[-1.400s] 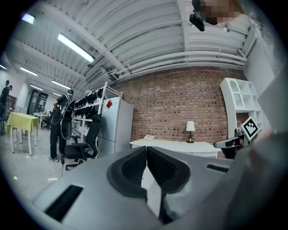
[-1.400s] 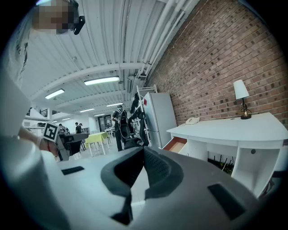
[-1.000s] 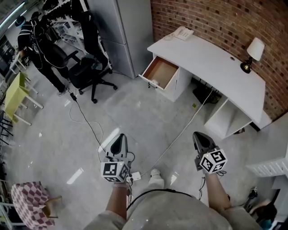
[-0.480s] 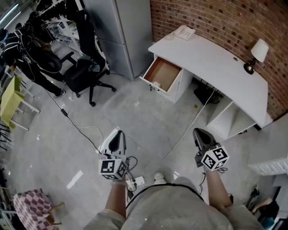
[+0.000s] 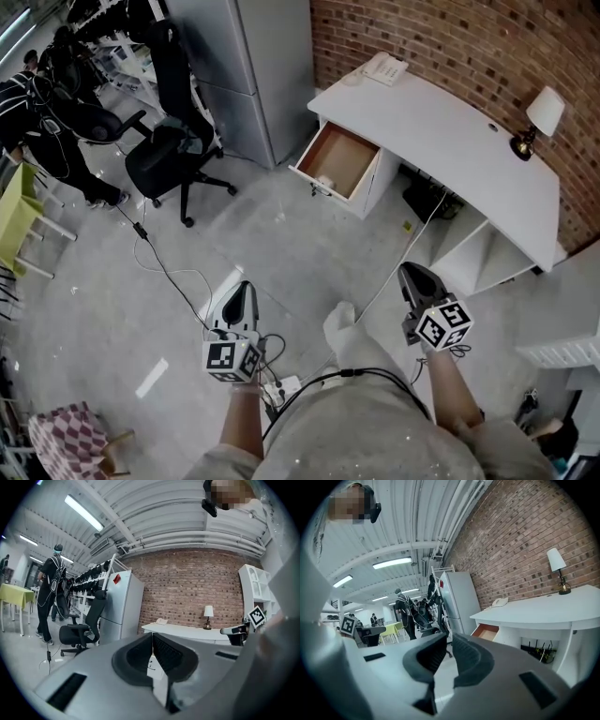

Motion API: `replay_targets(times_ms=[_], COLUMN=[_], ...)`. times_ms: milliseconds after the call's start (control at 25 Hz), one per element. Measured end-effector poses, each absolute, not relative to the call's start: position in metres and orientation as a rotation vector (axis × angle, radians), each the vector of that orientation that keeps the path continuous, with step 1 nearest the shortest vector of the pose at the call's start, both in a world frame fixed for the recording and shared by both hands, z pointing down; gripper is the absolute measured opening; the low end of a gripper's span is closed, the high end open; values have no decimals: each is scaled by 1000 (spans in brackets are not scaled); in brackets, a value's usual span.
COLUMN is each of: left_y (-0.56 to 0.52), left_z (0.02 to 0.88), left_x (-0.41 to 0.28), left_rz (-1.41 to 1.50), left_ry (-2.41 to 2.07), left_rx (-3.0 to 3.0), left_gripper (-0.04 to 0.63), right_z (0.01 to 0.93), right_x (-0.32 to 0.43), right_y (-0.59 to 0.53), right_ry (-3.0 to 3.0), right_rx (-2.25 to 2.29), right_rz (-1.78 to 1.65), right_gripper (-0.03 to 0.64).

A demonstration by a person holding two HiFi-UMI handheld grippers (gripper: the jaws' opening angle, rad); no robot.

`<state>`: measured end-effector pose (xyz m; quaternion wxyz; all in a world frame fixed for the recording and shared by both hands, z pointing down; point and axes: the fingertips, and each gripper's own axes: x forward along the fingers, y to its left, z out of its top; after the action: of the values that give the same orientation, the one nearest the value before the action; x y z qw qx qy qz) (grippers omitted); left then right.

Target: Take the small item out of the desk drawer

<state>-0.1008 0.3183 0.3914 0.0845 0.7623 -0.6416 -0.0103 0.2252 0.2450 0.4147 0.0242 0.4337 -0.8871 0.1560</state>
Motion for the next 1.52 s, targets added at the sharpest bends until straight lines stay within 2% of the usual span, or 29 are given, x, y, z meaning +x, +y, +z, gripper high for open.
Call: replay_targets(times_ms=[200, 760, 1520], left_y=[277, 113, -30], left_z=[391, 408, 433], left_x=[-119, -148, -155], left_rz=[-27, 6, 82], left_ry=[-1933, -1918, -1956], left_rx=[2277, 2207, 2192], left_gripper=[6, 6, 6], right_z=[428, 457, 521], right_x=[202, 150, 119], right_y=[196, 30, -105], right_ry=[-2765, -2741, -2643], right_rx=[1283, 1154, 1049], right_rz=[506, 628, 797], right_gripper=[71, 78, 86])
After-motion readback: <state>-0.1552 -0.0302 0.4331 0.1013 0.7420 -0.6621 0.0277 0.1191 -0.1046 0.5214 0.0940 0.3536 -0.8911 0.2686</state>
